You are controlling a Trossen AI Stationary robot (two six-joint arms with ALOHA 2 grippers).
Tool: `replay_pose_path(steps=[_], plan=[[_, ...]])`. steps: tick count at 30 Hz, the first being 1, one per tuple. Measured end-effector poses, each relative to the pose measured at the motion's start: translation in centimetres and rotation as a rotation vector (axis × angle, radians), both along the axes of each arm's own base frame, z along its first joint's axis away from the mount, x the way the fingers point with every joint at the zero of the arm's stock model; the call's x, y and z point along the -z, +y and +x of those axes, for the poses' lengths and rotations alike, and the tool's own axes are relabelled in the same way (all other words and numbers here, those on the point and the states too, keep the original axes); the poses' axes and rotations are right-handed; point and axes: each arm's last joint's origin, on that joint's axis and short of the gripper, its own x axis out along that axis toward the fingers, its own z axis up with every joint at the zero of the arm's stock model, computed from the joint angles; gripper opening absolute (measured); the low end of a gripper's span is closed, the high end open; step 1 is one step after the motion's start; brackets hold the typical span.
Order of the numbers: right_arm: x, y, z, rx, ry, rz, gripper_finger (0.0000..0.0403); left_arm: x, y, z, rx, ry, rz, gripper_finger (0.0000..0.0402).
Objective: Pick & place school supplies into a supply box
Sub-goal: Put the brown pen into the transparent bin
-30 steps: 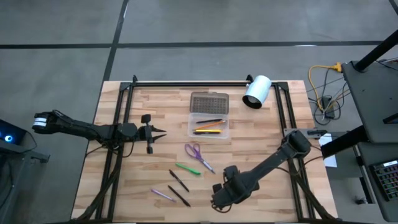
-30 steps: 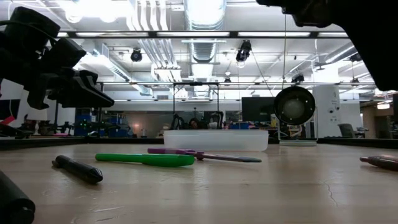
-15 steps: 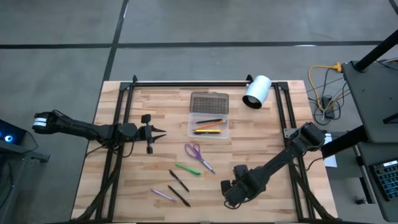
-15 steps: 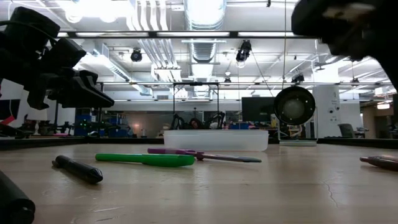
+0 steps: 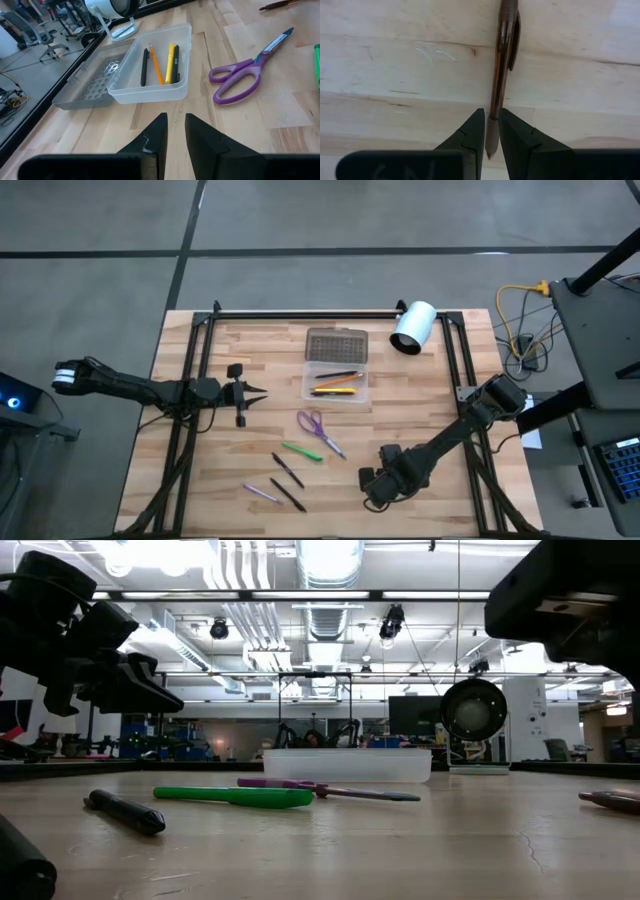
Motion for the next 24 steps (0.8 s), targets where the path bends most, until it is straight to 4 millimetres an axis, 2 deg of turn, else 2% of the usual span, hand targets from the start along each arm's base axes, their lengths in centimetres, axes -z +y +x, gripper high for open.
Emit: replay_pose_path(steps=[8, 24], plan=[[1.1, -0.4, -0.6, -0.019, 0.022, -0.023, 0.0050, 0.0, 0.0, 0.0, 0.000, 0.000, 0.000, 0.0052], [2.4, -0.4, -0.8, -0.078, -0.051, -0.010, 0.0050, 0.0, 0.0, 0.0, 0.000, 0.000, 0.000, 0.0052]])
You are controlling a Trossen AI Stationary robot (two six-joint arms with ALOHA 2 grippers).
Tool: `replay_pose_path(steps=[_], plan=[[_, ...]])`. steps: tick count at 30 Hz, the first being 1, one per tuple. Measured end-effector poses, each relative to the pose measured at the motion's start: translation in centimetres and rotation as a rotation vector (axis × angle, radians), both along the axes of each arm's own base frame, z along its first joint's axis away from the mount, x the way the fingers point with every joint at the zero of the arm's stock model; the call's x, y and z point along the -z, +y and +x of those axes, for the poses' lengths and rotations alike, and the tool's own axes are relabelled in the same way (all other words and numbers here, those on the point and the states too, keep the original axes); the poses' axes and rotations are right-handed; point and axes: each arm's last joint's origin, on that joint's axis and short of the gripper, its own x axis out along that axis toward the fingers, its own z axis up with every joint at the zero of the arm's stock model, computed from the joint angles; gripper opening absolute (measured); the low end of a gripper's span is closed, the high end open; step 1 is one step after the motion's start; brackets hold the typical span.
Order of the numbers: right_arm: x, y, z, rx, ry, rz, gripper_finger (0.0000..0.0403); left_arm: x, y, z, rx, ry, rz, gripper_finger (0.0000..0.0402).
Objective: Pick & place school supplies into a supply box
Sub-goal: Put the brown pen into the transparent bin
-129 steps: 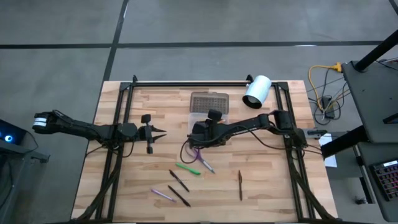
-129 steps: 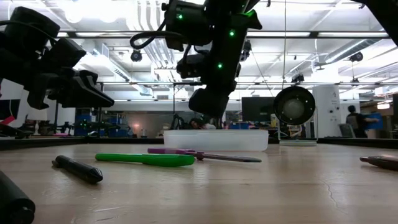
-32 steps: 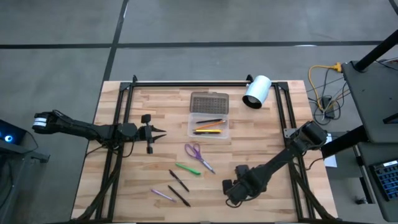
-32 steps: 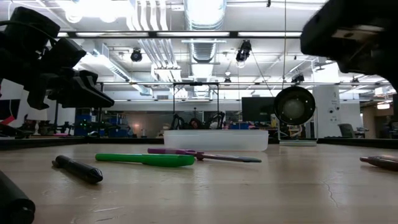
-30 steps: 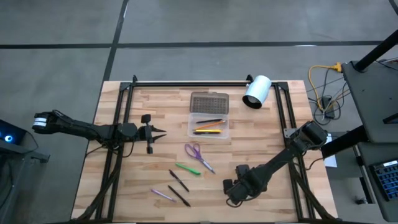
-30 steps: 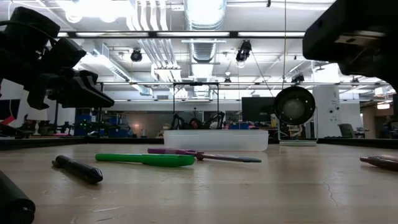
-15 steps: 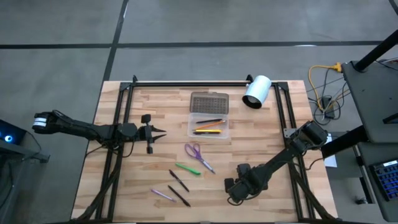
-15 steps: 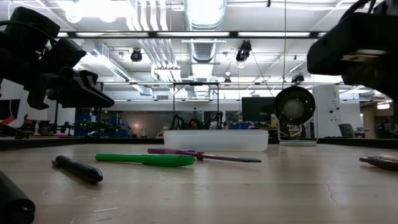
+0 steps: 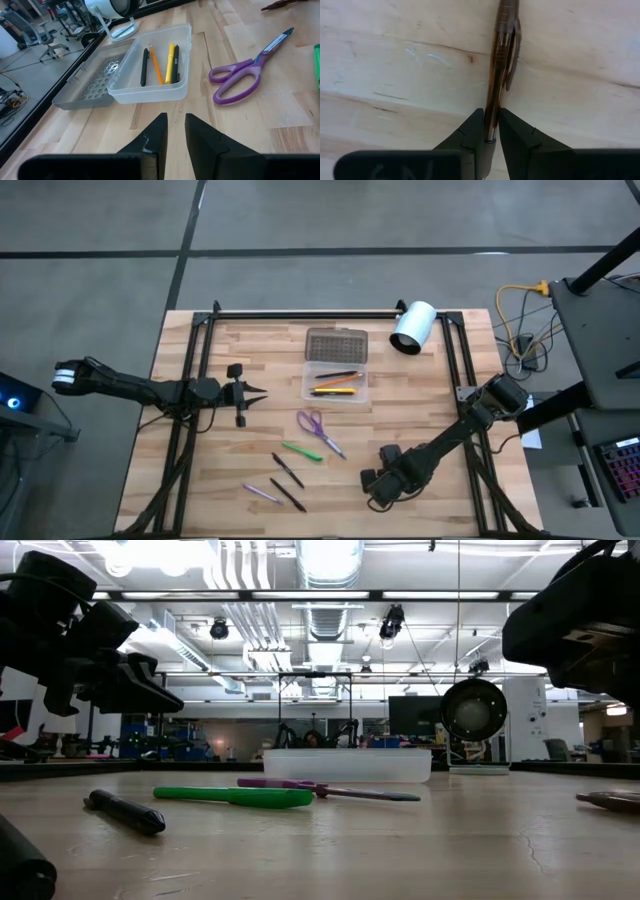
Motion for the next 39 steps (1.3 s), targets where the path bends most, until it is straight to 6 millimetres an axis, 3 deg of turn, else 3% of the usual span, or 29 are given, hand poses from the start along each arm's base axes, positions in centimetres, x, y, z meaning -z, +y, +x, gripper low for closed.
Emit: replay_pose_path(steps=[17, 22, 30, 39], plan=[[0.7, -0.2, -0.4, -0.053, 0.000, -0.015, 0.0048, 0.0, 0.0, 0.0, 0.000, 0.000, 0.000, 0.0052], [1.0, -0.7, -0.4, -0.058, 0.009, -0.018, 0.0022, 0.0, 0.0, 0.0, 0.000, 0.000, 0.000, 0.0052], [0.4, -2.8, 0.8, -0.283, 0.012, -0.045, 0.0016, 0.0, 0.0, 0.0, 0.000, 0.000, 0.000, 0.0052], [-1.9, -5.8, 2.9, -0.514, 0.034, -0.349, 0.0014, 0.0, 0.0, 0.0, 0.000, 0.000, 0.000, 0.0052]])
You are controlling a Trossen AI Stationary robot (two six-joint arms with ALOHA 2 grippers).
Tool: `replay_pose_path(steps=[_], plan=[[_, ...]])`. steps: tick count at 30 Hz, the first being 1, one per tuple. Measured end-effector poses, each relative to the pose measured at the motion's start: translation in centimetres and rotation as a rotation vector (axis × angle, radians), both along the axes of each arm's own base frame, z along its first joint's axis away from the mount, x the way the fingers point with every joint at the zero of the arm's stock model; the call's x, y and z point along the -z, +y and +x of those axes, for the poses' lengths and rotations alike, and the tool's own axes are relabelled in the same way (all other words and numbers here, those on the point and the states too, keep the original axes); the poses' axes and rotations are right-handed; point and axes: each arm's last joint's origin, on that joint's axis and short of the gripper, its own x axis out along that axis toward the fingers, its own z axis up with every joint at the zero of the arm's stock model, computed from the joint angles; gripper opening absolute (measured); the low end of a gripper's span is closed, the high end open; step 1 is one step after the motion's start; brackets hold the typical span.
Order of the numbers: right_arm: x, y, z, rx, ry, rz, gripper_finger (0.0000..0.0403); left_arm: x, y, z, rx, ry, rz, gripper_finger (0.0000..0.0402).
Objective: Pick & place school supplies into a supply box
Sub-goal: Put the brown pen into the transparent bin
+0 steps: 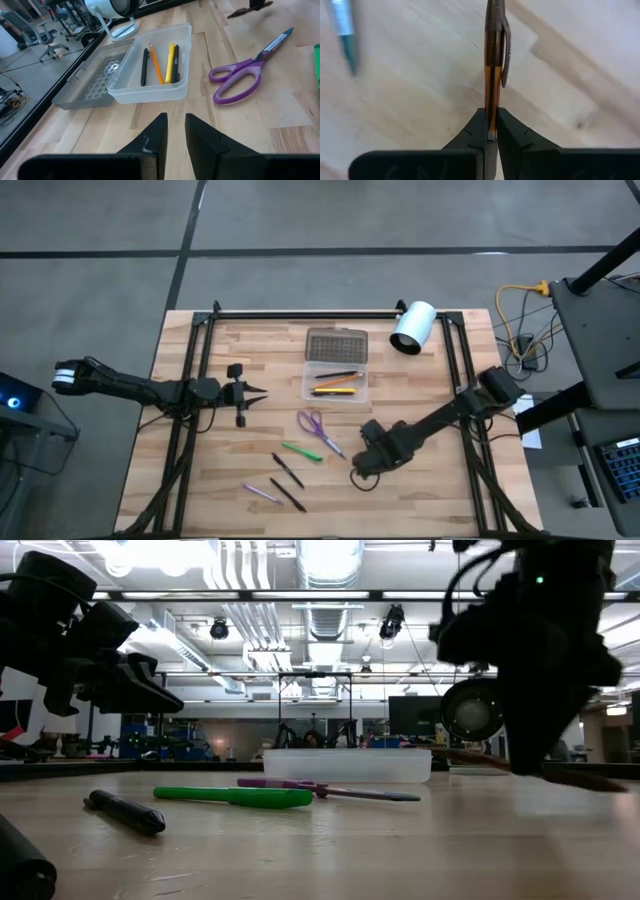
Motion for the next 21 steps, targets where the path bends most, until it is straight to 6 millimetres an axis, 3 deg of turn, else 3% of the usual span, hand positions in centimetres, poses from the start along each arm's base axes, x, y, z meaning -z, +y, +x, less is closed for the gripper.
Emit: replay_pose_path(steps=[21], plan=[[-1.3, -5.5, 3.2, -0.535, 0.080, -0.228, 0.0013, 0.0, 0.0, 0.0, 0.000, 0.000, 0.000, 0.0052]])
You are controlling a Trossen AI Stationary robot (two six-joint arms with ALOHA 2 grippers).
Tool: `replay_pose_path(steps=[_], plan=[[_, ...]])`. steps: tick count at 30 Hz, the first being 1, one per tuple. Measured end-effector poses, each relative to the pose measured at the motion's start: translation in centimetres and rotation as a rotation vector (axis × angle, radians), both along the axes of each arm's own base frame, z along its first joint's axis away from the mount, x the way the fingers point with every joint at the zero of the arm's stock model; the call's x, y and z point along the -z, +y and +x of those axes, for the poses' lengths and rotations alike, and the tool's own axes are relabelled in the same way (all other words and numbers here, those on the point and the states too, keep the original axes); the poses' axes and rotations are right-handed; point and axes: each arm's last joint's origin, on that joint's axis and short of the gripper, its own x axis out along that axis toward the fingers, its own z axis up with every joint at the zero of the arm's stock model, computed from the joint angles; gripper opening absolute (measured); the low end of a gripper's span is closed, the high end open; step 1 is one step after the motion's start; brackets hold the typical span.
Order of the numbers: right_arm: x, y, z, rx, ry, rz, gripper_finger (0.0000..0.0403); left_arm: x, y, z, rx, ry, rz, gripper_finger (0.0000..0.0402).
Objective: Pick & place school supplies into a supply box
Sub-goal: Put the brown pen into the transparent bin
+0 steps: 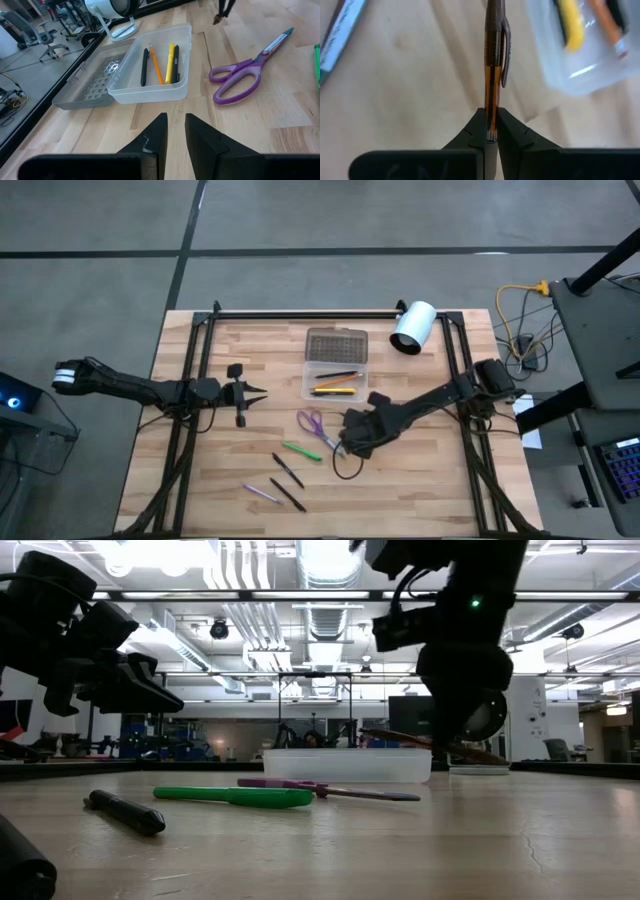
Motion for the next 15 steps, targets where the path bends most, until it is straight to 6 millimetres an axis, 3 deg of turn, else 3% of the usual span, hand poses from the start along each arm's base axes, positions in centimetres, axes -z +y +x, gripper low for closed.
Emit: replay_pose_path(steps=[11, 15], plan=[[-2.4, -0.6, 1.8, -0.278, -0.019, -0.348, 0.0013, 0.0, 0.0, 0.0, 0.000, 0.000, 0.000, 0.0052], [-2.7, -1.1, 2.9, -0.348, -0.060, -0.394, 0.0013, 0.0, 0.0, 0.0, 0.000, 0.000, 0.000, 0.0052]])
